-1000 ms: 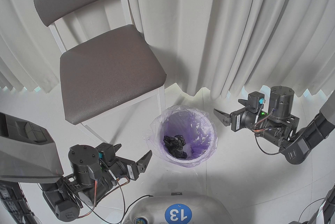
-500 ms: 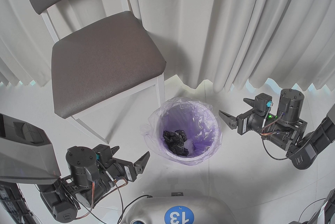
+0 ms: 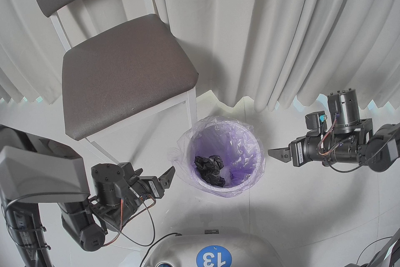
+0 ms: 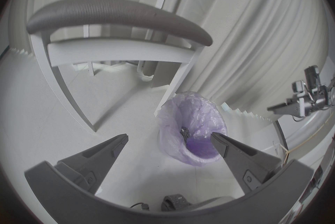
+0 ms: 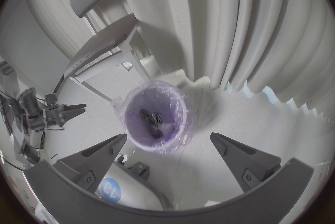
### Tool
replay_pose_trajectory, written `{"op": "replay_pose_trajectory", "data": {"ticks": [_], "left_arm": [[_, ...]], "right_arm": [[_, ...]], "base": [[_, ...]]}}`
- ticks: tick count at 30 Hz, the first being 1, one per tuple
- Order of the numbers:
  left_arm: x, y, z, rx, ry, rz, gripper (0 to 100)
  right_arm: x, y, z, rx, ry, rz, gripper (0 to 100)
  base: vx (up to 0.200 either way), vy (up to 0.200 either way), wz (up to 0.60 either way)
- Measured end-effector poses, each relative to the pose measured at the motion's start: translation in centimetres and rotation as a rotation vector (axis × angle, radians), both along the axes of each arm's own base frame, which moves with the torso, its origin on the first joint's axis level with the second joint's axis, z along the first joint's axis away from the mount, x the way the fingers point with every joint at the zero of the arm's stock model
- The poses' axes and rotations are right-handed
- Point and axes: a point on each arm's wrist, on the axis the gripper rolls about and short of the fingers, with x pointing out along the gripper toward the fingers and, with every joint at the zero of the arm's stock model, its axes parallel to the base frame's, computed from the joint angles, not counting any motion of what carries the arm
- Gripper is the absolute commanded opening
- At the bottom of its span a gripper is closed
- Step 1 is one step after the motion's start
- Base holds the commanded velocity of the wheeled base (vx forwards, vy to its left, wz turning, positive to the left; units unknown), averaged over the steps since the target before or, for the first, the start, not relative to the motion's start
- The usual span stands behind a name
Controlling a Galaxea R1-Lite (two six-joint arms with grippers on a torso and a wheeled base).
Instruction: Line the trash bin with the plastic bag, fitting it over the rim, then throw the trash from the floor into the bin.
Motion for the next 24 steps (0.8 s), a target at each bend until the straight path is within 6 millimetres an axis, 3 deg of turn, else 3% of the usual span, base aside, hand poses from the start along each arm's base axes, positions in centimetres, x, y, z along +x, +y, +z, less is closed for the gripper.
{"op": "replay_pose_trajectory", "data": {"ticks": [6,12,21,22,24], "left_arm": [[4.7,-0.8,-3.2,-0.058,0.016,0.015,100],[8.3,-1.3,-5.4,-0.140,-0.003,0.021,100],[10.5,-1.7,-6.6,-0.237,-0.029,0.013,100],[10.5,-1.7,-6.7,-0.238,-0.027,0.008,0],[10.4,-1.7,-6.9,-0.239,-0.015,-0.011,0]], "right_arm": [[-0.4,-0.2,2.4,0.024,0.009,-0.027,100],[-0.6,-0.5,3.5,0.044,-0.039,-0.053,100],[-1.1,-0.8,2.8,0.031,-0.078,-0.047,100],[-1.1,-0.9,2.7,0.029,-0.083,-0.045,100],[-1.1,-0.9,2.7,0.032,-0.101,-0.046,100]], "base": [[0.000,0.000,0.00],[0.000,0.000,0.00],[0.000,0.000,0.00],[0.000,0.000,0.00],[0.000,0.000,0.00]]}}
